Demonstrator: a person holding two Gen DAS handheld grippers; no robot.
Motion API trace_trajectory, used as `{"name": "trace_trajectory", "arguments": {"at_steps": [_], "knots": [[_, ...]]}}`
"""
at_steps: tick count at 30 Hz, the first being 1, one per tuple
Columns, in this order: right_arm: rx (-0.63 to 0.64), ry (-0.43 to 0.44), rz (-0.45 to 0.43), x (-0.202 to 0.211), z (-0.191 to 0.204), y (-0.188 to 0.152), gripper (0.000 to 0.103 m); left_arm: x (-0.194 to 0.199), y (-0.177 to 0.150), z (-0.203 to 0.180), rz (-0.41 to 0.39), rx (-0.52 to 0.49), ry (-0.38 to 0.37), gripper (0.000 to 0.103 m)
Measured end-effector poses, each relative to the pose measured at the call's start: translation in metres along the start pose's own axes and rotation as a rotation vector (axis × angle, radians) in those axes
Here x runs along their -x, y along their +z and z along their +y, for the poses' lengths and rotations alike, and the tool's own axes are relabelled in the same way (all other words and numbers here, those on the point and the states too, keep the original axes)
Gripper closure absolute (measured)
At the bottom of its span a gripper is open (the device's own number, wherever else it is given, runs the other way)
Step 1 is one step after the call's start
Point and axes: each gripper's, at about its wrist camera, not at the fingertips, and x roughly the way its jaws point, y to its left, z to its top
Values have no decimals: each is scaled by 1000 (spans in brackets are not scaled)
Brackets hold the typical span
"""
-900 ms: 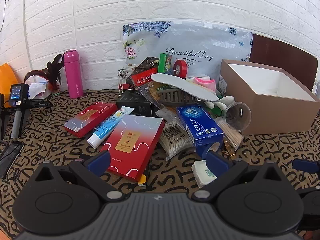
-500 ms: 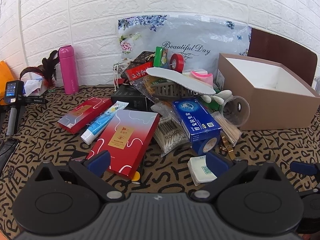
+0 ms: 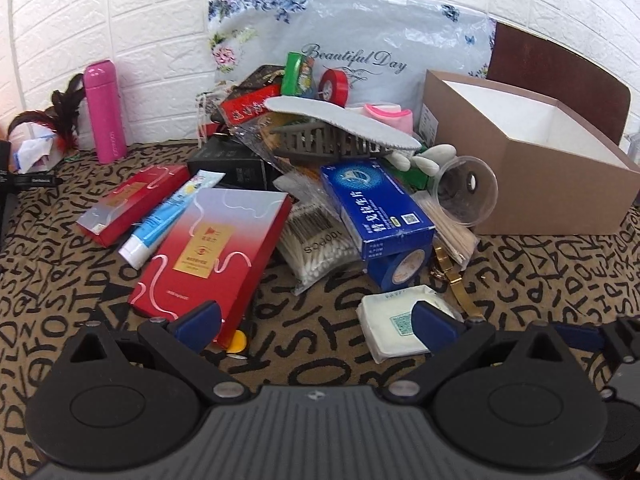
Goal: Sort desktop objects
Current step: 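Reach the left tool to the white wet-wipe packet and grasp it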
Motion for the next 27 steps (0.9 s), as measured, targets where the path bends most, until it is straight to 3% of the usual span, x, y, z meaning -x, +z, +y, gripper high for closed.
{"name": "trace_trajectory", "arguments": {"at_steps": [4,9,11,12,14,22,27], "knots": [[29,41,19,-11,2,-2,2,-12,0,-7,28,-30,-53,1],[52,41,-4,-18,-1,0,3,-32,4,-13,70,-60,-109,25],[58,24,-4,-22,-4,2,12,-39,4,-14,87,-52,-138,33],[62,21,-3,-23,-5,3,22,-42,4,-14,95,-44,-153,39],[67,27,-9,-23,-6,4,24,-48,4,-13,111,-28,-189,43],[185,151,-59,-27,14,10,36,-64,4,-9,165,12,-238,46],[202,184,-35,-37,22,14,45,-65,3,-9,164,-2,-252,46]]}}
